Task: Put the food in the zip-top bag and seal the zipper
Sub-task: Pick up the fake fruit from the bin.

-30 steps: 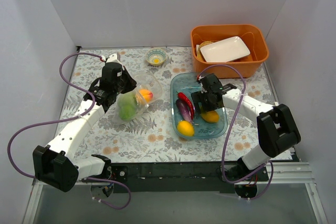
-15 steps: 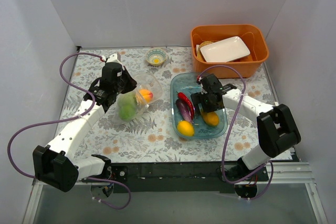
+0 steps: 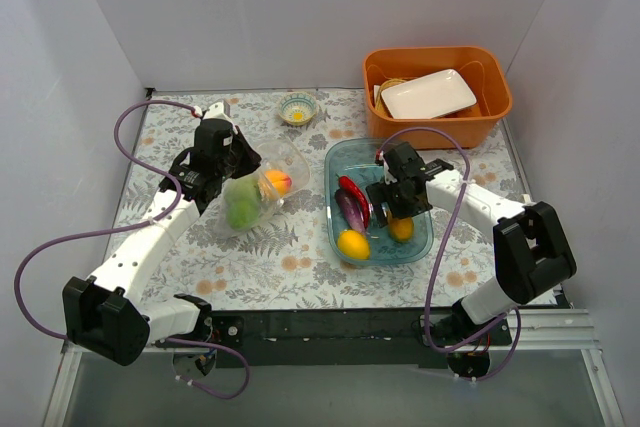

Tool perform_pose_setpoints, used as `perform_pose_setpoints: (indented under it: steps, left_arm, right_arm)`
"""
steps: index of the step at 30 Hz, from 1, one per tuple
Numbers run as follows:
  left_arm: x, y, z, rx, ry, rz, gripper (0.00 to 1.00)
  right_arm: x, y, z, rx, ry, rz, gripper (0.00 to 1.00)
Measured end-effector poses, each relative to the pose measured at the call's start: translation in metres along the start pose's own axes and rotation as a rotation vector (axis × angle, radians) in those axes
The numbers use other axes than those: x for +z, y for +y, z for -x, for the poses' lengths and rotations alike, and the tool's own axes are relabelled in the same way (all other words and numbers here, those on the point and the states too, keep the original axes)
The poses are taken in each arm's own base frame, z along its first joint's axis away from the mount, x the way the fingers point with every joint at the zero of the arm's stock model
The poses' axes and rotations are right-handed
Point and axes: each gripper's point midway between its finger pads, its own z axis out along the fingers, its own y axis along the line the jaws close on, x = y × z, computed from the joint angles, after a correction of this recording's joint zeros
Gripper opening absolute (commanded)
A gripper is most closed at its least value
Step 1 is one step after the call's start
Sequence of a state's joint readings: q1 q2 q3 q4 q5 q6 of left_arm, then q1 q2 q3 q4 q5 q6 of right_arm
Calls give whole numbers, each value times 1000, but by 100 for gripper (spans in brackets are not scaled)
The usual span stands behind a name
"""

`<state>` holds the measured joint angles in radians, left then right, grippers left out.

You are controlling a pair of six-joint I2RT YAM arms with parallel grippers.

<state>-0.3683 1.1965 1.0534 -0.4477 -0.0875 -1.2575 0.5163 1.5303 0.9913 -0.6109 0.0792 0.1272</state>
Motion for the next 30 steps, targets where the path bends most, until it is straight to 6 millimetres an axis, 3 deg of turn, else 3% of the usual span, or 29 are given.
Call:
perform_pose_setpoints:
  steps: [3, 9, 14, 15, 23, 30]
  left_arm:
    - [0, 0, 0, -3, 0, 0, 0]
    - [0, 0, 0, -6, 0, 0, 0]
    - [0, -1, 0, -7, 2, -2, 0]
    - [0, -1, 0, -7, 2, -2, 0]
    - [0, -1, 0, -6, 2, -3, 0]
    - [0, -2, -1, -4, 7, -8, 0]
  right_arm:
    - [-1, -1, -1, -4, 4, -4, 78]
    - [-1, -1, -4, -1, 17, -6, 65]
    - [-1, -1, -5, -1, 21, -6, 30]
    - [-1, -1, -5, 0, 21, -5, 28]
    - [-11, 5, 6, 17, -15, 21, 25]
    - [-58, 33, 60, 95, -221, 163, 25]
